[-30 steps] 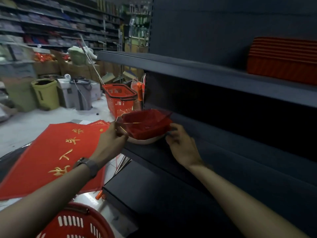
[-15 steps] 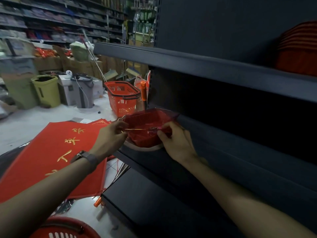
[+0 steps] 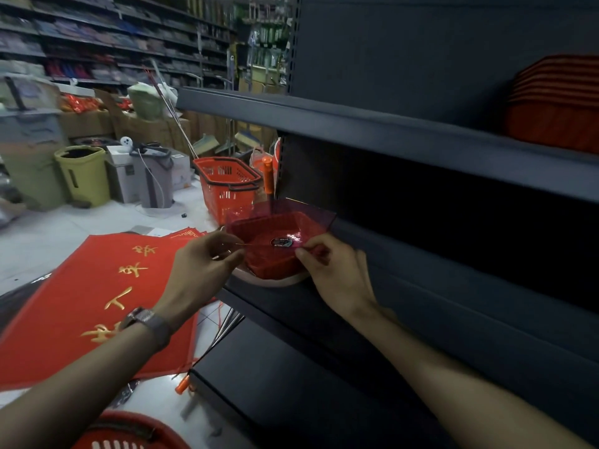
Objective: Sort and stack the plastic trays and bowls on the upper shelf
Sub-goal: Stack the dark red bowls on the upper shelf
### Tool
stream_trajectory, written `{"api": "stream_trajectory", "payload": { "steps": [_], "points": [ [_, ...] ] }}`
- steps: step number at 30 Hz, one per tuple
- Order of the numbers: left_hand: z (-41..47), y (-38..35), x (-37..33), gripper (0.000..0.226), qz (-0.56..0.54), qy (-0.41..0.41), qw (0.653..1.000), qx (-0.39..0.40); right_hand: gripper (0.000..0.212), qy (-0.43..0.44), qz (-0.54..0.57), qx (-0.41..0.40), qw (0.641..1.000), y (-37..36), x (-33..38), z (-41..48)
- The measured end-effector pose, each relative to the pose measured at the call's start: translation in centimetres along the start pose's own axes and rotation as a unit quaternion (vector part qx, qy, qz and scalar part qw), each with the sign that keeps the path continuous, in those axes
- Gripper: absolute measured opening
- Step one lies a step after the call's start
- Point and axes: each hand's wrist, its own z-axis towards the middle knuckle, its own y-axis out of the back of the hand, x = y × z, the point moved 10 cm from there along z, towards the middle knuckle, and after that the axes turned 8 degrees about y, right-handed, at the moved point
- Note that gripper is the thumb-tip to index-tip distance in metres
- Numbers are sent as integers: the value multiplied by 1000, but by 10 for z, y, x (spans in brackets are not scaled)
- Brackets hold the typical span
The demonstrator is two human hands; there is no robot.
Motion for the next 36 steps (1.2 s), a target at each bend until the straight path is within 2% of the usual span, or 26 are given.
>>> {"api": "stream_trajectory", "payload": {
  "steps": [4,8,10,11,13,15,19,20,24,28,32,34,36],
  "points": [
    [-20,11,-10,24,-41,0,999,20,7,0,20,-10,1000,18,20,-16],
    [-45,19,-19,77,-154,47,985,63,6,1,34,-10,999,35,42,-40],
    [-61,17,-27,96,-199,69,973,93,8,-5,44,-15,999,44,51,-54],
    [-69,18,-33,96,-224,71,966,106,8,-6,50,-17,999,49,56,-62],
    [-86,19,-41,80,-256,73,955,127,8,-6,52,-11,999,57,68,-78],
    [-102,21,-47,73,-262,75,952,140,7,-4,50,-1,999,66,79,-96],
    [-131,23,-60,102,-299,73,939,155,5,-18,71,1,997,88,95,-130],
    [-138,24,-64,103,-301,70,938,158,5,-23,83,-2,996,95,97,-138],
    [-165,20,-81,81,-288,54,940,176,6,-34,89,0,995,123,108,-174],
    [-193,13,-111,68,-308,25,925,222,6,-39,70,-19,997,154,117,-204],
    [-214,4,-135,80,-313,5,916,249,9,-60,89,-48,993,182,123,-229],
    [-226,-1,-148,72,-306,-5,917,258,18,-74,110,-73,989,195,123,-241],
    [-239,-6,-162,66,-302,-12,912,277,42,-92,130,-96,983,211,122,-254]
  ]
}}
